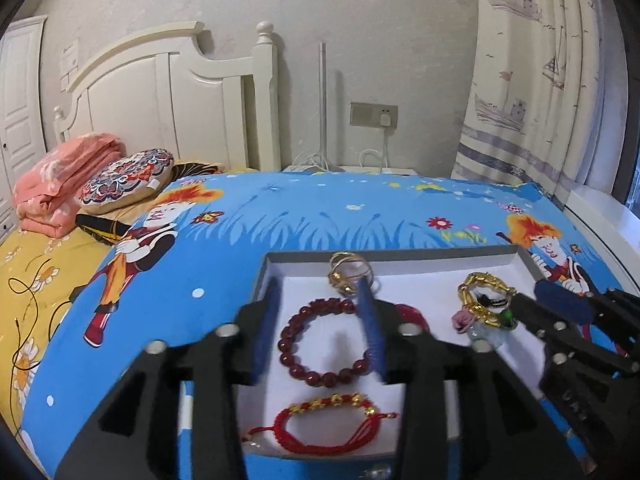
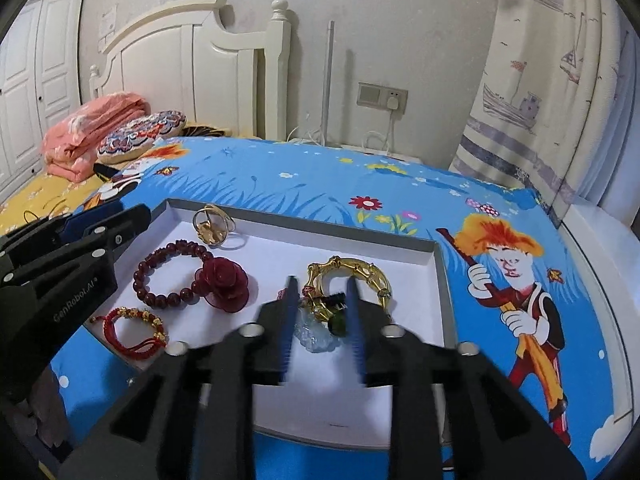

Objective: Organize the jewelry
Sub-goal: 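Open both tools to release the bracelet and pendant into the tray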

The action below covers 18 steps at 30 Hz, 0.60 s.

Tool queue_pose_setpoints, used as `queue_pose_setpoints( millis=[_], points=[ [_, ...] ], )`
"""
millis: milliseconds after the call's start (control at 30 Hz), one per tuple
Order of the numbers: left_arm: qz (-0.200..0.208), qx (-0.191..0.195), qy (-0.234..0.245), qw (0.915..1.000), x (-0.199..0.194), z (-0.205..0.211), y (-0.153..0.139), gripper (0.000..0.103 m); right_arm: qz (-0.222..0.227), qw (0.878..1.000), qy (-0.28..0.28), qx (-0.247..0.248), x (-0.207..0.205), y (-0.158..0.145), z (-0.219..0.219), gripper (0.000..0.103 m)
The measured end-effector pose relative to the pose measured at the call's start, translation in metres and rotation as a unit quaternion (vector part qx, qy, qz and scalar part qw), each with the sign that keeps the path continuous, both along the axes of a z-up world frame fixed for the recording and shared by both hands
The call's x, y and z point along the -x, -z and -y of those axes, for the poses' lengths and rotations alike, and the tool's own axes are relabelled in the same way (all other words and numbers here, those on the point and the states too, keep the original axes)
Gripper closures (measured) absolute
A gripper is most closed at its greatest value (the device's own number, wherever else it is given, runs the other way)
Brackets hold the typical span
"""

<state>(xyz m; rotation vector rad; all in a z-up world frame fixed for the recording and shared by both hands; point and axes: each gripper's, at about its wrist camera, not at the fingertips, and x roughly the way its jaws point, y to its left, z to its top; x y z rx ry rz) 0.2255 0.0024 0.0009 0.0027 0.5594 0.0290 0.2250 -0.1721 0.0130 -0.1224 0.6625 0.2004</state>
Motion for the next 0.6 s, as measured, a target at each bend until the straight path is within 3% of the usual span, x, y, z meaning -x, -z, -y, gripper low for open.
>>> queue_pose_setpoints(
  millis=[33, 67, 200, 233, 267, 300, 600],
  points=[
    [0.003, -0.001, -0.002, 1.0, 0.002, -0.002, -0.001, 0.039, -0.001, 1.0, 0.001, -0.003, 0.001, 0.0, 0.001, 0.076],
    [0.008, -0.002, -0.004, 1.0, 0.005, -0.004, -0.002, 0.034, -0.001, 1.0, 0.001, -0.006, 0.003, -0.002, 0.002, 0.076],
    [0.02, -0.005, -0.003, 0.9998, 0.02, -0.009, -0.01, 0.022, 0.012, 1.0, -0.001, -0.01, 0.016, -0.012, 0.009, 0.074],
    [0.024, -0.004, -0.005, 0.9997, 0.024, -0.01, -0.012, 0.017, 0.017, 1.0, 0.0, -0.014, 0.021, -0.016, 0.013, 0.072],
    [0.03, -0.002, -0.01, 0.9995, 0.029, -0.012, -0.015, 0.015, 0.021, 1.0, 0.002, -0.017, 0.025, -0.019, 0.016, 0.063],
    [0.036, 0.0, -0.015, 0.9993, 0.035, -0.014, -0.017, 0.014, 0.026, 0.999, 0.005, -0.022, 0.03, -0.022, 0.02, 0.055],
    [0.045, 0.005, -0.026, 0.9986, 0.092, -0.023, -0.005, 0.007, 0.047, 0.998, 0.024, -0.034, 0.086, -0.018, 0.053, 0.054]
  ],
)
